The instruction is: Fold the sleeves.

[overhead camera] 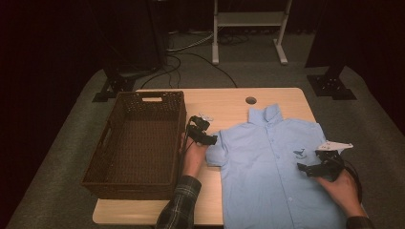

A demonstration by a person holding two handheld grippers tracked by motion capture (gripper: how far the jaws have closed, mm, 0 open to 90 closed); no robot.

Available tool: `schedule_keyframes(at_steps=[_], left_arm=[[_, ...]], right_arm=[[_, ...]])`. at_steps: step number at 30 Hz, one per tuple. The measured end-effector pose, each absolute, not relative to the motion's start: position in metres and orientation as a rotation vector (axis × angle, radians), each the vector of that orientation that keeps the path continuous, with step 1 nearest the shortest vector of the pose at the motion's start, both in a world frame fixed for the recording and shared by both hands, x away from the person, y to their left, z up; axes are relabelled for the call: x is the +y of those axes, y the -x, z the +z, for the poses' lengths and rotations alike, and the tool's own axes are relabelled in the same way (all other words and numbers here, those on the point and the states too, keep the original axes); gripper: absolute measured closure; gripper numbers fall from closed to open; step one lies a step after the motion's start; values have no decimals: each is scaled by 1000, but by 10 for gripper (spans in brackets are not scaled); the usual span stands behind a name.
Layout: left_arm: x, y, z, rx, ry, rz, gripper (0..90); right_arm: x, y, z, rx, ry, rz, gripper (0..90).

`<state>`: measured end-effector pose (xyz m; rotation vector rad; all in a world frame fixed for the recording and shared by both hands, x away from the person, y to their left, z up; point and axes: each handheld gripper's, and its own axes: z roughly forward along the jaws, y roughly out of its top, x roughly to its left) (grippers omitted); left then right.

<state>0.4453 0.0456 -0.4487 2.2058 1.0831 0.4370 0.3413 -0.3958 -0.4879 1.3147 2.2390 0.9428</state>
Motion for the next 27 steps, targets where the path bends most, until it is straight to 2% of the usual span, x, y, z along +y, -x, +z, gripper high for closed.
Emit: schedule_keyframes(at_steps=[3,9,12,15,16,17,18,19,20,27], left_arm=[[46,-447,-453,1115,-2218,438,403],[48,-448,-461,1152,-2216,428,437],[49,-448,-463,1175,-2208,423,493],[49,-447,-463,1180,-2199,424,637],[49,-446,-463,1182,-2198,421,637],[49,-446,-462,1187,-2197,417,731],[49,-445,-462,1192,-2196,413,731],[48,-445,-462,1208,-2193,420,839],[48,-445,-462,1208,-2193,420,869],[48,-442,-458,1225,-2150,444,885]], right_arm=[[-396,-341,-488,2239,-1315,943,0],[-396,-341,-488,2239,-1315,944,0],[-396,-341,-488,2239,-1315,944,0],[-396,-341,-488,2239,-1315,944,0],[-396,-341,-488,2239,-1315,944,0],[-396,-341,-488,2240,-1312,945,0],[-396,-341,-488,2240,-1312,945,0],[-396,-341,-488,2241,-1310,945,0],[-396,-341,-488,2241,-1310,945,0],[-393,-341,-488,2264,-1284,954,0]])
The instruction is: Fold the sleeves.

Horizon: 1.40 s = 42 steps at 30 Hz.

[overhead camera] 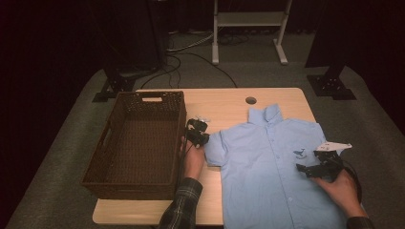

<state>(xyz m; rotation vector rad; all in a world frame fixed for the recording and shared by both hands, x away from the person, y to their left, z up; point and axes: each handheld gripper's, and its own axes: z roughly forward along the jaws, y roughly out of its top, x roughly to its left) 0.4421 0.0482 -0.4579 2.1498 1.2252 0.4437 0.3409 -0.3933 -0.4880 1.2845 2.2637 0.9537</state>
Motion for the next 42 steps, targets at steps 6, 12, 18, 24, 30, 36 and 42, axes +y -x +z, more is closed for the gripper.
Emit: schedule_keyframes(at_steps=[6,12,18,24,30,36,42], left_arm=[[49,-438,-448,1214,-2103,450,885],[48,-437,-437,1201,-2087,456,885],[47,-436,-432,1191,-2075,452,885],[48,-435,-422,1172,-2060,454,885],[48,-434,-417,1159,-2055,450,885],[42,-434,-409,1134,-2058,430,885],[34,-434,-405,1107,-2063,423,884]], right_arm=[[-389,-341,-488,2279,-1265,959,0],[-378,-340,-488,2282,-1259,960,0],[-372,-340,-488,2275,-1268,958,0],[-360,-338,-488,2259,-1285,954,0],[-349,-336,-488,2258,-1288,951,0],[-337,-333,-488,2260,-1283,951,0],[-329,-333,-488,2278,-1264,958,0]])
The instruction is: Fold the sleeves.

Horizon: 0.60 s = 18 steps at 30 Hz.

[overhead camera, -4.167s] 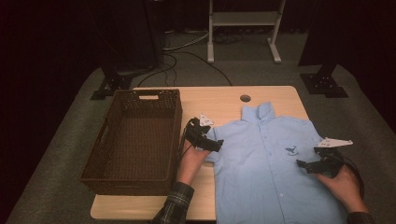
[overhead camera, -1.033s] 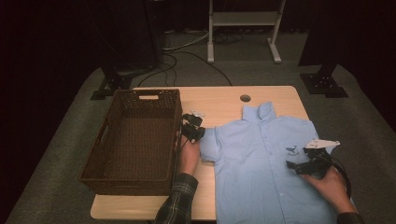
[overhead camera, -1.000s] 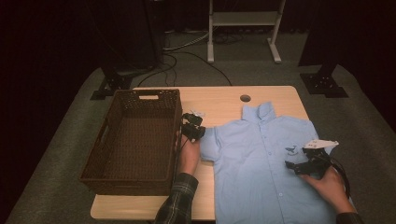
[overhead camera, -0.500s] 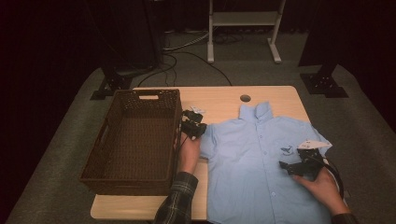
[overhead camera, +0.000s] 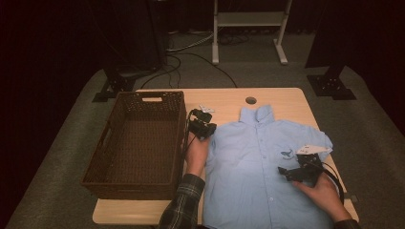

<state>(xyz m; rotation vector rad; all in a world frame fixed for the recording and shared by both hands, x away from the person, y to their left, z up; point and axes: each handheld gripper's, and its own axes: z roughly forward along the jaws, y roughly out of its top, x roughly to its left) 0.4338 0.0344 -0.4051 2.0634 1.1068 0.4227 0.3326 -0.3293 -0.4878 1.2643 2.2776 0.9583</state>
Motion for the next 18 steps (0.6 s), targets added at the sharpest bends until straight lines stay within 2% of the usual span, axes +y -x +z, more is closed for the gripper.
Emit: schedule_keyframes(at_steps=[18], left_arm=[[-1,-441,-411,1055,-2124,347,883]], right_arm=[[-327,-332,-488,2289,-1245,963,0]])
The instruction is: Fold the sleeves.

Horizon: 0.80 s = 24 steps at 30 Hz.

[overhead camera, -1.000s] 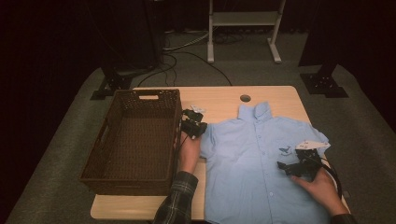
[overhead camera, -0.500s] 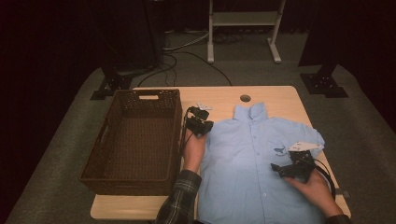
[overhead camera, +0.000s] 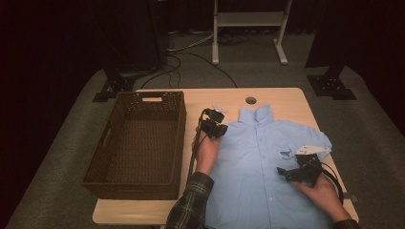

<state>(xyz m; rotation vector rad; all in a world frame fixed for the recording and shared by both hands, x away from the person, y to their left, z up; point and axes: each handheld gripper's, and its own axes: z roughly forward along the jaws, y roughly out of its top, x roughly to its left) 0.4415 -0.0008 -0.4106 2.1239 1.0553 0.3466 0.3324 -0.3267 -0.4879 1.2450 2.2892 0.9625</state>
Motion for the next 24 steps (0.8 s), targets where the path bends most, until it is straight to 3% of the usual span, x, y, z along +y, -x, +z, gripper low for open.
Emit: schedule_keyframes(at_steps=[17,24], left_arm=[[-17,-449,-430,1031,-2147,252,868],[-22,-446,-428,985,-2145,269,761]], right_arm=[[-327,-332,-488,2289,-1246,963,0],[-327,-332,-488,2290,-1245,963,0]])
